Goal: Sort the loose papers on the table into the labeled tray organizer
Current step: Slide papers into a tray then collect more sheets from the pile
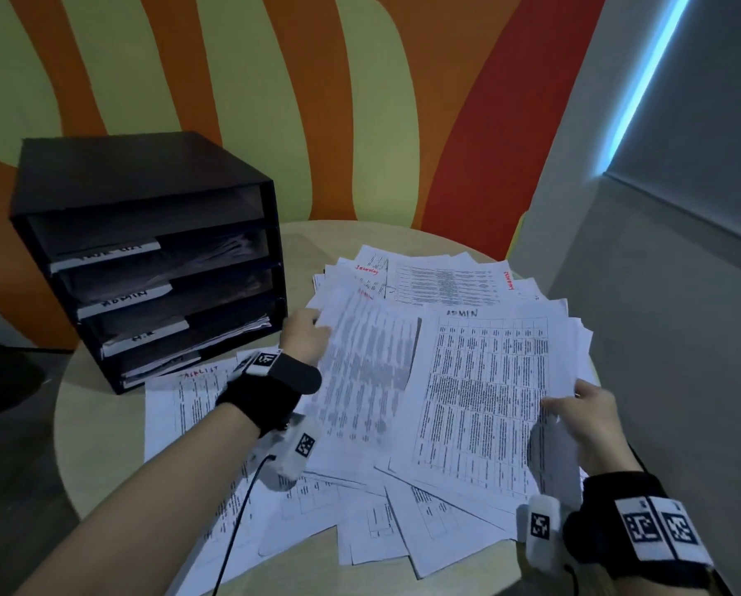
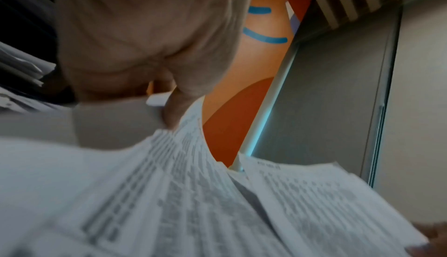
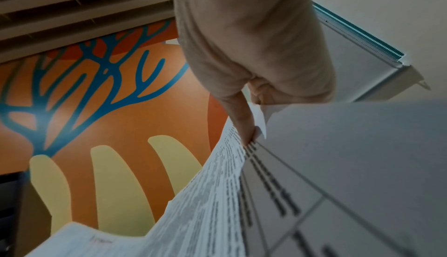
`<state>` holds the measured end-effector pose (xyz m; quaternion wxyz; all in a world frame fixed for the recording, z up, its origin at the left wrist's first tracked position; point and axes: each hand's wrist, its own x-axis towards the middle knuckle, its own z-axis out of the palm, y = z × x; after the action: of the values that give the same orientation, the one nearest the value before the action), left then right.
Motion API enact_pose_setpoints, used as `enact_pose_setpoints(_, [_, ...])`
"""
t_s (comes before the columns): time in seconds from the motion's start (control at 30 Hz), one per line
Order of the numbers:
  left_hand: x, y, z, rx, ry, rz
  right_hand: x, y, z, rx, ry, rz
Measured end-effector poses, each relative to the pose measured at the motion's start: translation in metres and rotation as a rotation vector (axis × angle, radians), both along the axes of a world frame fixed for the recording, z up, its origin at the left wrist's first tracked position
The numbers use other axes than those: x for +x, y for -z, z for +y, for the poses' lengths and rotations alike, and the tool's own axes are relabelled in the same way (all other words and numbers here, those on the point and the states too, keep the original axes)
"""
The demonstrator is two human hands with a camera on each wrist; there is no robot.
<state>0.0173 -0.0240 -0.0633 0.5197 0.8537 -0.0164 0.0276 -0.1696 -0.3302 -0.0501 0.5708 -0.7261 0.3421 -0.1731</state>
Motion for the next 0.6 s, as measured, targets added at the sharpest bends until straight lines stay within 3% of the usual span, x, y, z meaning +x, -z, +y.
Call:
enact_pose_setpoints(0.17, [0.017,-0.051,0.033,-0.315,-0.199,-0.329,-0.002,0.002,-0.001,0.012,-0.017,-0.003])
enact_pose_setpoints(0.23, [0.027,-0.065,0.049,-0.433,-0.222,-0.360,-0.002,-0.001,0.001,0.021,-0.021,-0.024])
enact_pose_setpoints(0.4, [0.034,-0.066,0.049,-0.498,-0.138,-0.234,0.002,-0.010,0.015,0.072,-0.067,-0.100])
enact_pose_setpoints(0.6, [0.006,-0.020,-0.003,-0.371,0.108,0.031,0.008,-0.020,0.041,0.187,-0.208,-0.144])
